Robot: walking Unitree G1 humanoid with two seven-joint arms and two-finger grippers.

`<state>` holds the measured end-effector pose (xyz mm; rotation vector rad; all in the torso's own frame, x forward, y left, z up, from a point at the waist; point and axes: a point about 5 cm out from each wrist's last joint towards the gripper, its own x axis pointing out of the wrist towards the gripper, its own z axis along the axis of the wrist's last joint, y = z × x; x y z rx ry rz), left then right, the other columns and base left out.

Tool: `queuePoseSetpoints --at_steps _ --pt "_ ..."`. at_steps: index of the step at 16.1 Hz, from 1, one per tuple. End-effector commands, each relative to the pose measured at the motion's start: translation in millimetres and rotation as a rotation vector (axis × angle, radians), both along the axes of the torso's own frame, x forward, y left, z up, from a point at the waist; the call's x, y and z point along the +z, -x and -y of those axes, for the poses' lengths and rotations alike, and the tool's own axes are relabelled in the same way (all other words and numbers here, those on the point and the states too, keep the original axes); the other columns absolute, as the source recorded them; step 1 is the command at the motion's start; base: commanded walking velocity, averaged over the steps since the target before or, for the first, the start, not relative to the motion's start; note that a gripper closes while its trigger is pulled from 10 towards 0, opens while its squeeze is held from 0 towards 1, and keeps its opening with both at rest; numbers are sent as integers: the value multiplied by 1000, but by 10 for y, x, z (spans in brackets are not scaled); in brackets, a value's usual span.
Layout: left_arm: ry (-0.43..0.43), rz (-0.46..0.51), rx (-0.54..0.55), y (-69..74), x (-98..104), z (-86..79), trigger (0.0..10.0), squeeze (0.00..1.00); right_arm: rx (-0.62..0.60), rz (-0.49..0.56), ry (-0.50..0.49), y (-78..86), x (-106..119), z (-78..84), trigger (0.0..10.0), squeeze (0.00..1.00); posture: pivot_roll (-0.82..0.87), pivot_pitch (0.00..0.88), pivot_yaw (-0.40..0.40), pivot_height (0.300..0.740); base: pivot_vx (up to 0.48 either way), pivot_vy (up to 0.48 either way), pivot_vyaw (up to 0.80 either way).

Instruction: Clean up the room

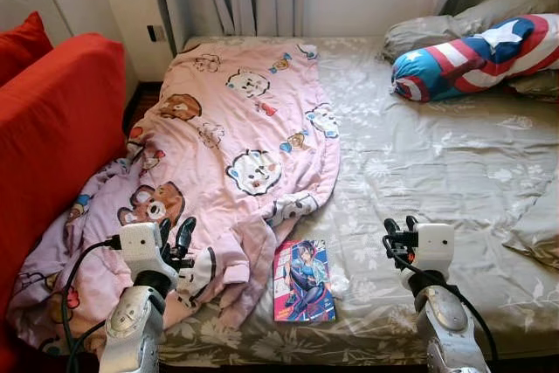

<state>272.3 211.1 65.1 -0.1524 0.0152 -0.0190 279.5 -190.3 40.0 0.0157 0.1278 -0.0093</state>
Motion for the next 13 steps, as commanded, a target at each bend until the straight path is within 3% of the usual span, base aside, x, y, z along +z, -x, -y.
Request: queuePoseSetpoints --at_steps 1,5,13 --pt "-12 -8 8 28 7 -36 10000 0 5 -22 5 6 -11 -24 10000 0 -26 111 -22 711 0 0 0" --pt "-14 -13 6 28 12 -28 10000 0 6 -15 -1 -9 9 -22 10000 0 -30 120 -22 681 0 0 0" --pt "-11 -6 24 30 38 -47 10000 0 4 -39 1 -15 -5 -31 10000 0 -29 124 -27 672 0 0 0"
